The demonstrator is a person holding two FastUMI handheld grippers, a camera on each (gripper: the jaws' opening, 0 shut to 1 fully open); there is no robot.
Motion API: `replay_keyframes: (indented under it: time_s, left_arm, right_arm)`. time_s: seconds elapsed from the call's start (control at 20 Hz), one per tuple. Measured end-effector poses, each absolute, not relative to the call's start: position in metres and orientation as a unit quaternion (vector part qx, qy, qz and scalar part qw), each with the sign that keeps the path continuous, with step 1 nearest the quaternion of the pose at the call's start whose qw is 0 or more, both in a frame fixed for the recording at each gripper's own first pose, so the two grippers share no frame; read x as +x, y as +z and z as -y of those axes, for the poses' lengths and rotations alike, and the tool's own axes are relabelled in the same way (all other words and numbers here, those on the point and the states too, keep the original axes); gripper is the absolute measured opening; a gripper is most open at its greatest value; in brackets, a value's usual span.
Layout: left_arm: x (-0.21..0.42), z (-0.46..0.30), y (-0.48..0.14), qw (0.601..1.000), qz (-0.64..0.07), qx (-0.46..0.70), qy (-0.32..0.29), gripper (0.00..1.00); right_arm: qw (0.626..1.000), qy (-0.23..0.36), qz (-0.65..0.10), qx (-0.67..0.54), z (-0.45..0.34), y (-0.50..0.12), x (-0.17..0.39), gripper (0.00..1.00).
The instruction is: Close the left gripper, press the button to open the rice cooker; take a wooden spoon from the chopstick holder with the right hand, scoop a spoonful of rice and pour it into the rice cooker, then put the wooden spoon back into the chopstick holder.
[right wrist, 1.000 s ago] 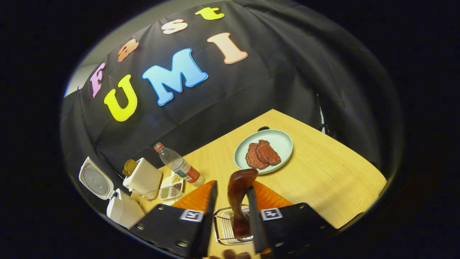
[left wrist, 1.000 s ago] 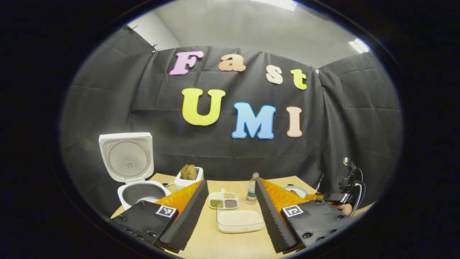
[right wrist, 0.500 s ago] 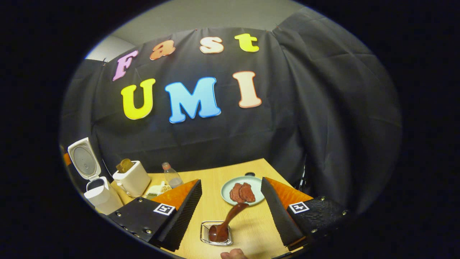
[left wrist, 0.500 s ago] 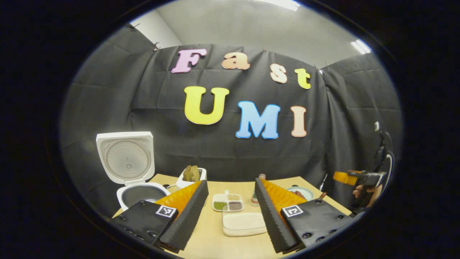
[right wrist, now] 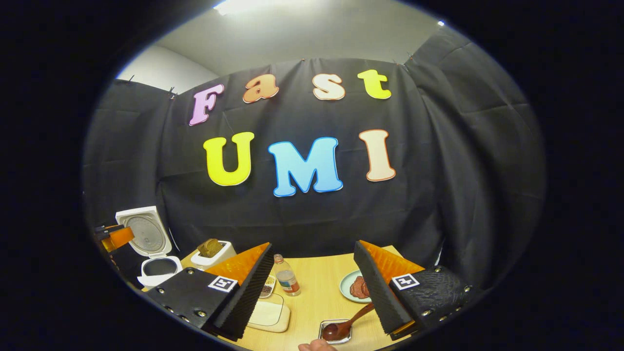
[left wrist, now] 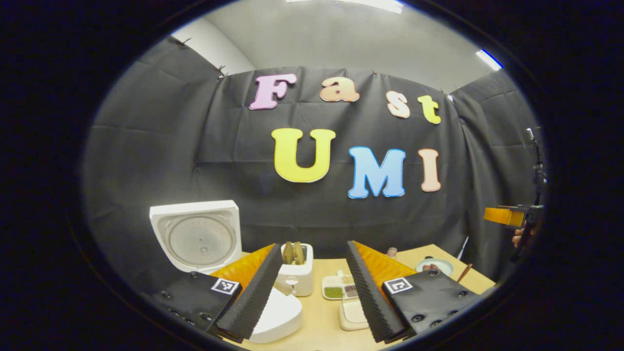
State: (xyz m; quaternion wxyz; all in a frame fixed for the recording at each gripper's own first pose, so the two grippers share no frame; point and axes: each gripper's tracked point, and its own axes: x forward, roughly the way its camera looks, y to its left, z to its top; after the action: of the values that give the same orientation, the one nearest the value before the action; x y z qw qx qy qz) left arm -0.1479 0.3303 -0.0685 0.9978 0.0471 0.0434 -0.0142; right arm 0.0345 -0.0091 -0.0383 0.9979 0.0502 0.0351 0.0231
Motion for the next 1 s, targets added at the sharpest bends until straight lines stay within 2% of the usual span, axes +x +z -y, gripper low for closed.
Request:
replay_keyframes:
  time_s: [0.3, 0.7, 1.0]
  left_arm:
    - [-0.124, -0.374, -0.050, 0.997, -0.017, 0.045, 0.055, 0.93]
    - [-0.114, -0.422, -0.049, 0.985, -0.046, -0.004, 0.169, 0.93]
    - [-0.104, -0.433, -0.056, 0.976, -0.063, -0.012, 0.210, 0.93]
  right_arm:
    - [0.998, 0.037, -0.030, 0.036, -0.015, -0.030, 0.036, 0.99]
    - [0.997, 0.048, -0.039, 0.034, -0.020, -0.034, 0.045, 0.99]
    - [0.997, 0.033, -0.054, 0.033, -0.011, -0.044, 0.052, 0.99]
